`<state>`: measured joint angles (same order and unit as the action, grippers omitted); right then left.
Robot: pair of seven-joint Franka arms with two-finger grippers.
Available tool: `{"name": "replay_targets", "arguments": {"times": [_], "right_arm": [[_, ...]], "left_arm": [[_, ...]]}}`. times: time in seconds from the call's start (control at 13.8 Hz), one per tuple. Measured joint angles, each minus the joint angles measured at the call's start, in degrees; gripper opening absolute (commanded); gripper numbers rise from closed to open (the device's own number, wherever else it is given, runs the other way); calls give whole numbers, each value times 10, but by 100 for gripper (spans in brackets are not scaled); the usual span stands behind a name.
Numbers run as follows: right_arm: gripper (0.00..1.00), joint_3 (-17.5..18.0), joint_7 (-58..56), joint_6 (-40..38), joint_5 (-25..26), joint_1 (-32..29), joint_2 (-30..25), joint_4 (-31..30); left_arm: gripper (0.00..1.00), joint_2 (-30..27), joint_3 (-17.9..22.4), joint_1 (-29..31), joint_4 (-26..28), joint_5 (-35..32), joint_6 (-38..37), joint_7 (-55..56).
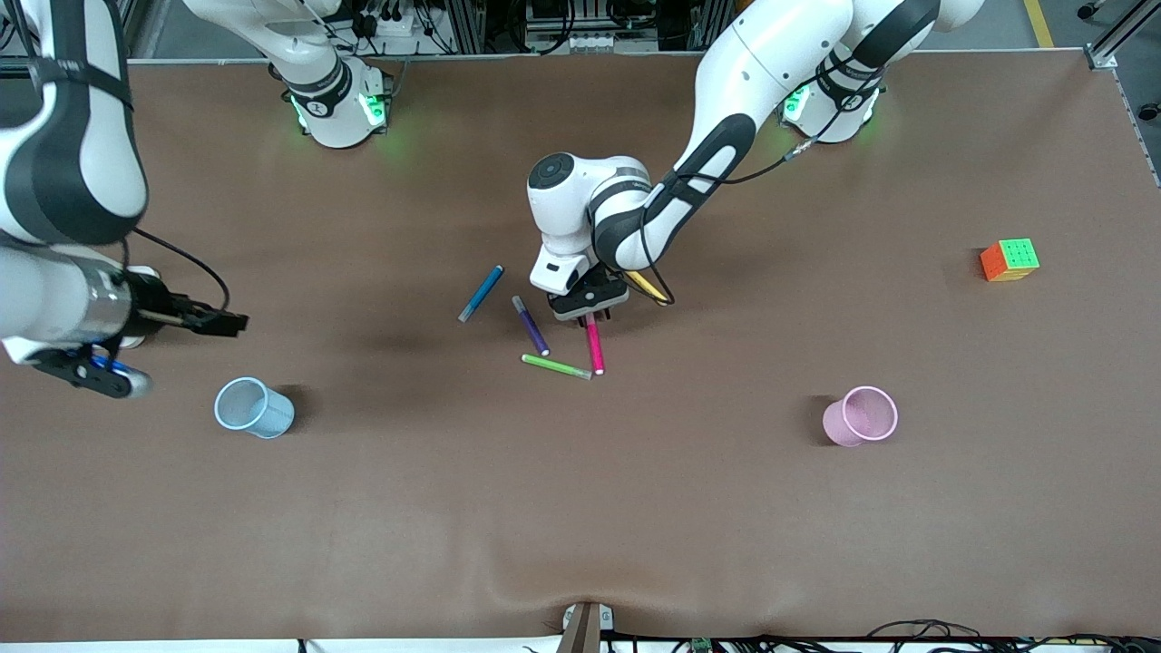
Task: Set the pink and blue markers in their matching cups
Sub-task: 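Grasp the pink marker with the left gripper while the right gripper reaches the blue marker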
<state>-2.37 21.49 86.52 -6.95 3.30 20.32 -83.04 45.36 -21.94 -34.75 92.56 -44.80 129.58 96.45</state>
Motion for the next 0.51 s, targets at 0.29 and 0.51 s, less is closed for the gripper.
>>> {"name": "replay_targets", "arguments": {"times": [0.29,0.51], "right_arm": [[100,1,86,33,-6,49,22,-4],[100,2,116,72,-6,75,28,-44]], "left_arm": [[38,3,0,-2,0,-1,8,0],[18,8,0,-2,0,-11,8,0]]}}
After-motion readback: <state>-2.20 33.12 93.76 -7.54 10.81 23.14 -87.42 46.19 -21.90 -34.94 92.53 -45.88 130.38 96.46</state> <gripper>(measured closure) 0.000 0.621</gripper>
